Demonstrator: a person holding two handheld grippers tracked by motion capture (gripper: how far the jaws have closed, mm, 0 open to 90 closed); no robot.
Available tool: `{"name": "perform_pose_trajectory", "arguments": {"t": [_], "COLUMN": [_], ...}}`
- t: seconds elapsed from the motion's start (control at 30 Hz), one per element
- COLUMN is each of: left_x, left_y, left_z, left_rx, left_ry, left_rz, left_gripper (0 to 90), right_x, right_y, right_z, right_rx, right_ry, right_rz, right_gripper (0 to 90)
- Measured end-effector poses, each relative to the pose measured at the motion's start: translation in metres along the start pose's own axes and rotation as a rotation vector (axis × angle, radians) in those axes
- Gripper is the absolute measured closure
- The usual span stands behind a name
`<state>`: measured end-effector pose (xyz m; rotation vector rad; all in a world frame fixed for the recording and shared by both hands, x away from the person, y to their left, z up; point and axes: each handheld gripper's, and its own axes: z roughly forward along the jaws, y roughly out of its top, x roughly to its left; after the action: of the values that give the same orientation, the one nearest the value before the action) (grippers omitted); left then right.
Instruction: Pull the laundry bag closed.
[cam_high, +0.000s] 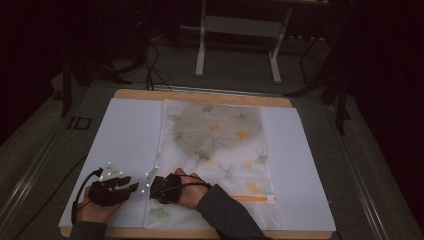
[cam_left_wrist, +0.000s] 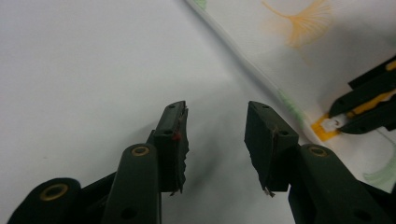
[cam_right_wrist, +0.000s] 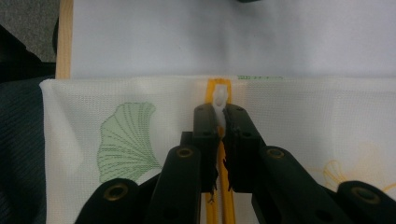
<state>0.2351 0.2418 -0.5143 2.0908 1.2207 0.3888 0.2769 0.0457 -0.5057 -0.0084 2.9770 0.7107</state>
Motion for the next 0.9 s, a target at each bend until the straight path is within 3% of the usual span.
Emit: {"name": "perform_pose_trajectory", "arguments": {"t": [0.47, 0.5, 0.9], "left_x": [-0.009, -0.013, -0.022], "left_y": [-0.003, -0.004, -0.004], "left_z": [-0.003, -0.002, 0.002], "left_rx": [-0.005, 0.001, 0.031], "left_ry": [-0.082, -0.106, -0.186], "left_rz": [-0.013, -0.016, -0.017], "left_gripper": [58.4, 57.9, 56.6], "right_x": [0.001, 0.002, 0.001], "right_y": [-0.003, -0.003, -0.003], "right_z": [-0.001, -0.001, -0.005], "right_rx": [-0.012, -0.008, -0.022], "right_ry": [-0.007, -0.007, -0.019], "right_rz": [0.010, 0.007, 0.003], "right_gripper": [84.4, 84.4, 84.4]}}
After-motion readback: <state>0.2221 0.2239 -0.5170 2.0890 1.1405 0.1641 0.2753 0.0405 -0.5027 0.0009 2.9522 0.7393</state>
